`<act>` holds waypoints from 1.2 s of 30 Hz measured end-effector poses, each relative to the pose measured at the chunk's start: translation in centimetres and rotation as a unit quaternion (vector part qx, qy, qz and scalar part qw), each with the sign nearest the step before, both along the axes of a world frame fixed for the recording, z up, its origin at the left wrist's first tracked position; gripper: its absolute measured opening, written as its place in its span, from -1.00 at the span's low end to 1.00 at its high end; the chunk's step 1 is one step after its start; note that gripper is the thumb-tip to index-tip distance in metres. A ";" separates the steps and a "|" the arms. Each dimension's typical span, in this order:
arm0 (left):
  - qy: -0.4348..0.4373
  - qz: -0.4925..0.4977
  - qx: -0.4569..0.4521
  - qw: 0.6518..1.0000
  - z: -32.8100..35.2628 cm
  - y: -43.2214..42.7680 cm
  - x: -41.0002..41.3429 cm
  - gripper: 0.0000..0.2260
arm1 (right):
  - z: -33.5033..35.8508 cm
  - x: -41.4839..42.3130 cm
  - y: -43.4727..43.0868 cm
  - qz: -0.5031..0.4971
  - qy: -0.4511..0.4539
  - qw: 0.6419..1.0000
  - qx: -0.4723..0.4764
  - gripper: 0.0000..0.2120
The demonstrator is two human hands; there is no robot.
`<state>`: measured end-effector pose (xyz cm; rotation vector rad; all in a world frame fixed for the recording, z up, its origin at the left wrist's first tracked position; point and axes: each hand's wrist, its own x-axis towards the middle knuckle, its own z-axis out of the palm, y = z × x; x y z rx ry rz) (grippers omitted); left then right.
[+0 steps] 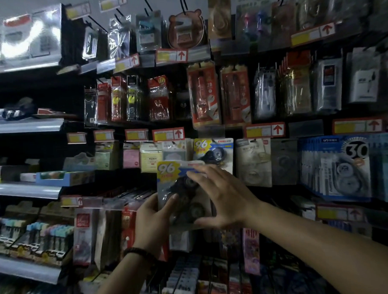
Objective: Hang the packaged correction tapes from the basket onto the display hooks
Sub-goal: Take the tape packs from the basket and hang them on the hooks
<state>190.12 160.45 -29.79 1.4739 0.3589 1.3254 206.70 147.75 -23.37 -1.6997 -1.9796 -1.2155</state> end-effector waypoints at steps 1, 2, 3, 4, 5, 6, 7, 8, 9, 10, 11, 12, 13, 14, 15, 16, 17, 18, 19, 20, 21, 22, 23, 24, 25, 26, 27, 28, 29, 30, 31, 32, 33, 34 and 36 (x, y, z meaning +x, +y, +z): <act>0.003 -0.005 0.000 1.000 0.2 -0.3 0.4 -0.86 | -0.4 -0.1 0.0 -0.008 0.005 1.000 -0.013 0.10; 0.005 -0.015 0.000 1.000 0.3 -0.6 0.7 -0.86 | -0.7 -0.1 0.0 -0.018 0.016 0.999 -0.021 0.12; 0.007 -0.029 -0.001 1.000 0.4 -0.9 0.9 -0.86 | -0.8 0.0 -0.1 -0.024 0.031 0.999 -0.025 0.13; 0.006 -0.042 -0.001 0.999 0.5 -1.2 1.1 -0.87 | -0.8 0.1 -0.3 -0.025 0.044 0.998 -0.028 0.13; 0.005 -0.048 -0.002 0.999 0.6 -1.3 1.3 -0.87 | -0.8 0.3 -0.6 -0.024 0.052 0.998 -0.031 0.12; 0.007 -0.051 -0.003 0.999 0.6 -1.4 1.4 -0.87 | -0.6 0.5 -0.8 -0.026 0.051 0.998 -0.038 0.12; 0.014 -0.052 -0.003 0.999 0.6 -1.4 1.5 -0.87 | -0.5 0.8 -0.9 -0.032 0.040 0.998 -0.046 0.12; 0.022 -0.052 -0.002 0.998 0.7 -1.4 1.6 -0.87 | -0.3 1.1 -1.0 -0.042 0.029 0.997 -0.054 0.13; 0.031 -0.054 0.004 0.998 0.7 -1.5 1.7 -0.87 | 0.0 1.4 -1.1 -0.054 0.021 0.997 -0.059 0.13; 0.048 -0.047 0.026 0.997 0.8 -1.6 1.7 -0.86 | 0.2 1.8 -1.2 -0.070 0.012 0.996 -0.059 0.14; 0.077 -0.024 0.069 0.994 0.7 -1.5 1.6 -0.80 | 0.4 2.2 -1.1 -0.092 0.002 0.994 -0.054 0.14; 0.116 0.006 0.125 0.985 0.6 -1.6 1.5 -0.69 | 0.7 2.5 -1.1 -0.118 -0.005 0.992 -0.046 0.13; 0.155 0.039 0.178 0.971 0.4 -1.8 1.3 -0.55 | 0.9 2.9 -1.0 -0.143 -0.006 0.989 -0.035 0.13; 0.185 0.068 0.218 0.956 0.5 -2.1 0.9 -0.47 | 1.2 3.1 -1.0 -0.162 -0.002 0.986 -0.027 0.12; 0.210 0.094 0.254 0.940 0.5 -2.3 0.5 -0.45 | 1.5 3.3 -1.0 -0.177 0.001 0.984 -0.021 0.12; 0.226 0.119 0.289 0.923 0.5 -2.4 0.2 -0.48 | 1.8 3.4 -0.9 -0.189 0.002 0.982 -0.019 0.11; 0.241 0.137 0.312 0.909 0.4 -2.5 0.0 -0.52 | 2.1 3.5 -0.7 -0.200 -0.001 0.980 -0.017 0.11; 0.252 0.149 0.328 0.898 0.5 -2.5 -0.1 -0.54 | 2.3 3.7 -0.6 -0.211 -0.005 0.977 -0.015 0.10; 0.263 0.159 0.339 0.889 0.7 -2.6 -0.3 -0.55 | 2.6 3.8 -0.4 -0.221 -0.009 0.975 -0.015 0.09; 0.271 0.166 0.346 0.883 0.8 -2.7 -0.4 -0.57 | 2.9 4.0 -0.2 -0.229 -0.014 0.973 -0.014 0.09; 0.275 0.173 0.351 0.878 0.9 -2.8 -0.4 -0.61 | 3.1 4.1 0.0 -0.235 -0.021 0.972 -0.012 0.09; 0.278 0.177 0.358 0.874 1.0 -2.8 -0.5 -0.65 | 3.3 4.3 0.2 -0.240 -0.029 0.970 -0.008 0.10; 0.286 0.179 0.365 0.868 1.1 -2.9 -0.5 -0.70 | 3.4 4.4 0.4 -0.244 -0.035 0.969 -0.006 0.10; 0.297 0.178 0.372 0.861 1.1 -3.0 -0.5 -0.74 | 3.4 4.4 0.5 -0.246 -0.040 0.968 -0.005 0.11; 0.310 0.180 0.379 0.853 1.1 -3.1 -0.5 -0.75 | 3.5 4.5 0.6 -0.248 -0.046 0.968 -0.001 0.11; 0.325 0.183 0.384 0.845 1.1 -3.1 -0.5 -0.75 | 3.5 4.5 0.6 -0.248 -0.055 0.967 0.005 0.10; 0.342 0.187 0.386 0.836 1.1 -3.0 -0.4 -0.74 | 3.5 4.5 0.7 -0.247 -0.065 0.967 0.009 0.09; 0.352 0.192 0.391 0.829 1.0 -3.0 -0.5 -0.73 | 3.5 4.5 0.8 -0.246 -0.073 0.966 0.012 0.08; 0.357 0.194 0.397 0.823 0.9 -3.0 -0.4 -0.74 | 3.5 4.4 0.8 -0.244 -0.076 0.967 0.014 0.08; 0.361 0.192 0.402 0.820 0.8 -3.0 -0.4 -0.74 | 3.7 4.3 0.8 -0.244 -0.076 0.967 0.015 0.08; 0.364 0.188 0.406 0.817 0.8 -3.1 -0.3 -0.75 | 4.0 4.2 0.8 -0.246 -0.075 0.966 0.015 0.09; 0.367 0.186 0.409 0.814 0.8 -3.1 -0.3 -0.76 | 4.2 4.2 0.9 -0.250 -0.074 0.965 0.014 0.09; 0.370 0.185 0.410 0.813 0.8 -3.1 -0.2 -0.76 | 4.5 4.1 1.0 -0.253 -0.074 0.964 0.011 0.09; 0.373 0.185 0.409 0.812 0.8 -3.2 -0.2 -0.76 | 4.8 4.0 1.1 -0.255 -0.075 0.964 0.006 0.09; 0.372 0.186 0.412 0.811 0.9 -3.4 -0.2 -0.76 | 5.2 3.8 1.3 -0.255 -0.080 0.964 0.000 0.07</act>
